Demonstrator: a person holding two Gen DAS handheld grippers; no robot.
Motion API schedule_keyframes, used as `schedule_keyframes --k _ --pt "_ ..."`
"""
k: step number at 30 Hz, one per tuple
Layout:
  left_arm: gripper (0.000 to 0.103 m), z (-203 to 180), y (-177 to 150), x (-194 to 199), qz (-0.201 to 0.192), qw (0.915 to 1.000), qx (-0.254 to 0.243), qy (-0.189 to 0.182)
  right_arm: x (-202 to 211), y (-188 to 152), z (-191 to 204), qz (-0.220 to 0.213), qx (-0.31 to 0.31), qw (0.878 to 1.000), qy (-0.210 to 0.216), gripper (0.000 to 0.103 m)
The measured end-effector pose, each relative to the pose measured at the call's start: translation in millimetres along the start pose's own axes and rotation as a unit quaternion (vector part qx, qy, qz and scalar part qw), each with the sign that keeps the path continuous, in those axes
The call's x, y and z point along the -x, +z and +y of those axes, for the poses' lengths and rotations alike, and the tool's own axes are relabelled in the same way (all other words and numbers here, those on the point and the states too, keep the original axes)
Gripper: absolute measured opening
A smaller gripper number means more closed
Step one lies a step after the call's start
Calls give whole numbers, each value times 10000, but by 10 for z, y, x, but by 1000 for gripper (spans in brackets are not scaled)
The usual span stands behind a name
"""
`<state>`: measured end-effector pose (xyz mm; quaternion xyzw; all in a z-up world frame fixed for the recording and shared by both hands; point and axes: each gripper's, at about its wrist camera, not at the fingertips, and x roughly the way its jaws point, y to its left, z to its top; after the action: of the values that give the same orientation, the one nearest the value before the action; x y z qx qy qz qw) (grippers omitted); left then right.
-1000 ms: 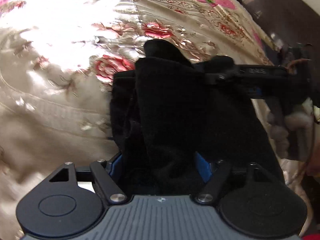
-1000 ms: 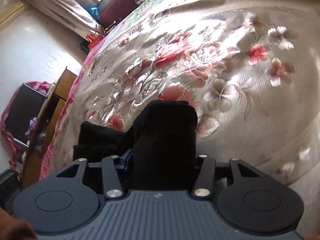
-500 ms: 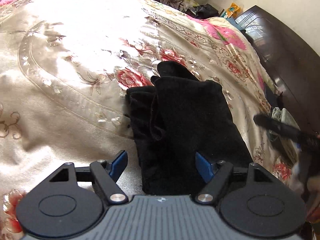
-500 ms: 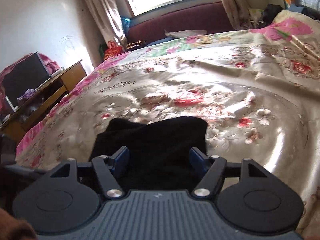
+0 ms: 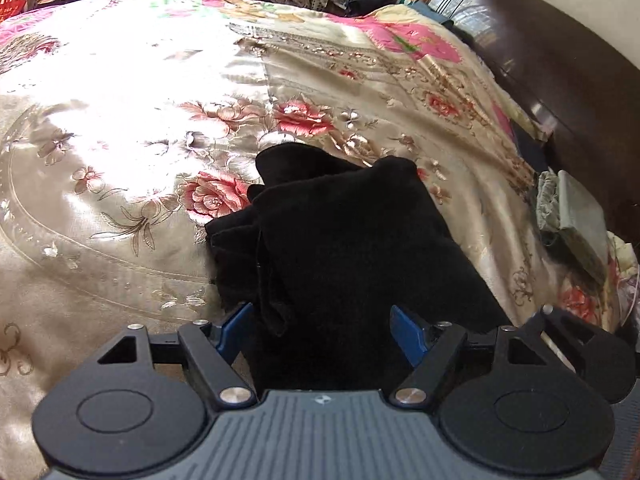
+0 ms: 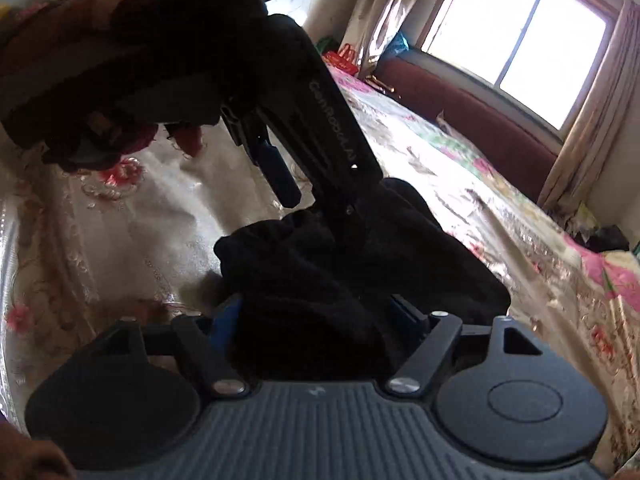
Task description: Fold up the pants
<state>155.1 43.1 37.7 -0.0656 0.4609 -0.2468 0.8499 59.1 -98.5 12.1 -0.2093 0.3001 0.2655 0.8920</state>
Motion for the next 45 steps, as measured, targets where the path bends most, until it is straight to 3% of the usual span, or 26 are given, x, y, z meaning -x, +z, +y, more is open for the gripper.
schedule_keyframes --k 1,3,6,11,13,16,20,22,26,29,32,34,37,39,41,45 --pt "75 6 34 -27 25 10000 -24 8 18 22 -109 50 -406 9990 181 53" --pt "56 31 137 -41 84 9999 47 26 55 95 -288 72 -975 9944 413 37" --pt "40 75 299 14 109 9999 -3 -45 89 268 -567 42 -1743 9815 789 21" --pt "39 158 437 111 133 9998 48 -137 180 488 -826 -318 -2358 9660 1012 16" --pt "45 203 447 102 303 9989 135 -339 149 452 -828 -280 -2357 9670 922 15" --pt "63 213 390 -39 615 9967 269 -457 156 366 -794 -152 -2394 9665 916 15" --pt "66 152 371 -221 742 9941 441 -651 246 286 -740 -174 -2401 9664 902 15" --pt "64 106 443 -271 634 9950 442 -633 282 293 -725 -192 -2403 9658 954 15" --pt "35 101 608 -247 452 9968 392 -521 240 350 -738 -265 -2565 9593 1148 16" --pt "32 126 681 41 17 9986 160 -506 293 505 -735 -590 -2689 9516 1367 15" --pt "32 286 672 266 -303 9981 234 -481 258 717 -634 -955 -2600 9479 1571 14" --pt "32 450 598 235 -313 9989 272 -239 29 793 -484 -933 -2541 9479 1678 14" --pt "40 711 411 -147 54 9986 485 192 -571 687 -147 -412 -2265 9592 1642 14" --pt "45 770 326 -301 33 9981 480 396 -942 548 17 -81 -2092 9650 1579 13" --pt "46 721 343 -306 -52 9979 210 607 -981 554 -50 -105 -2374 9562 1711 12" --pt "48 560 443 -182 -144 9969 -357 693 -495 676 -355 -511 -2736 9422 1865 25"
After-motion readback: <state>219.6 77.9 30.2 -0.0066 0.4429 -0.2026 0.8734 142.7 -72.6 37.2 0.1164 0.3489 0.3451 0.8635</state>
